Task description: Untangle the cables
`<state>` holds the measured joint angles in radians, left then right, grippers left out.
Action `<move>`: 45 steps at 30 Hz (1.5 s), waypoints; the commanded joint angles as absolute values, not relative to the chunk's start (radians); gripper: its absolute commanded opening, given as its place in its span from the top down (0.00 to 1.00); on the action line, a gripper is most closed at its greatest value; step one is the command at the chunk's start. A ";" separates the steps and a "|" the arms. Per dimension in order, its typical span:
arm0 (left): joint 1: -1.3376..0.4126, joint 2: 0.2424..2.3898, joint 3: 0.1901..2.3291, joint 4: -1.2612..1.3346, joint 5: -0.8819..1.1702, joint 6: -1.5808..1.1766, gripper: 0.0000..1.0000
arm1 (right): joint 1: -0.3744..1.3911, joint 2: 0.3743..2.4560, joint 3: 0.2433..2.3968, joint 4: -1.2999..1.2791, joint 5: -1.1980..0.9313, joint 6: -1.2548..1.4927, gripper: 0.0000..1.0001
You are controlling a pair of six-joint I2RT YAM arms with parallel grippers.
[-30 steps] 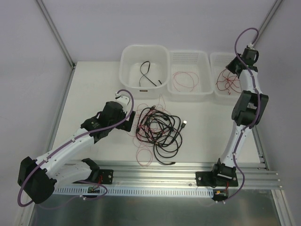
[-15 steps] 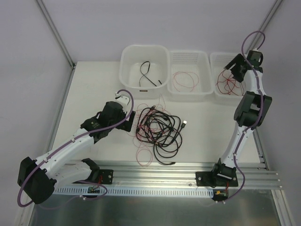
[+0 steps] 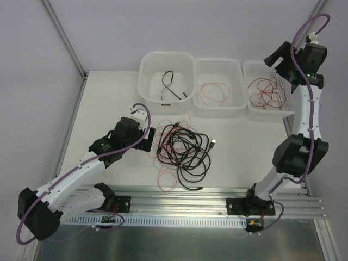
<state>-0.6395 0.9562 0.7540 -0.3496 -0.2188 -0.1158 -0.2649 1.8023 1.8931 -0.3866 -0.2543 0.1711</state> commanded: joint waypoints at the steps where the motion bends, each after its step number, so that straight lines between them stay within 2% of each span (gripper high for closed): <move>1: -0.629 0.925 0.769 -0.357 -0.180 -0.126 0.01 | -0.204 1.618 1.774 -0.452 -0.255 0.095 0.02; 5: -0.627 0.919 0.776 -0.357 -0.111 -0.138 0.01 | -0.094 1.418 1.574 -0.480 -0.193 0.057 0.01; 11: -0.627 0.940 0.785 -0.356 -0.002 -0.170 0.01 | 0.167 1.151 1.192 -0.437 -0.157 0.064 0.02; 14: -0.629 0.968 0.792 -0.354 0.046 -0.189 0.01 | 0.349 1.088 1.063 -0.457 -0.124 0.058 0.04; 21: -0.640 1.005 0.787 -0.350 0.083 -0.313 0.01 | 0.593 0.976 0.821 -0.454 -0.094 0.097 0.11; 25: -0.705 1.028 0.761 -0.342 0.029 -0.425 0.01 | 0.705 0.985 0.744 -0.424 -0.049 0.132 0.24; 30: -0.758 1.066 0.753 -0.331 -0.046 -0.511 0.01 | 0.862 1.032 0.724 -0.298 0.055 0.201 0.30; 31: -0.762 1.075 0.752 -0.328 -0.058 -0.535 0.01 | 0.877 1.045 0.732 -0.284 0.125 0.213 0.36; 33: -0.770 1.081 0.739 -0.307 -0.089 -0.557 0.02 | 0.893 1.092 0.738 -0.238 0.167 0.264 0.41; 39: -0.782 1.123 0.724 -0.239 -0.117 -0.601 0.06 | 0.911 1.228 0.784 -0.222 0.285 0.339 0.43; 45: -0.795 1.209 0.727 -0.189 -0.133 -0.615 0.08 | 0.913 1.290 0.824 -0.215 0.345 0.396 0.49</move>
<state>-0.7826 1.1790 0.7288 -0.2436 -0.0956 -0.5850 0.9070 1.2774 0.7689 -0.2623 0.2661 0.3283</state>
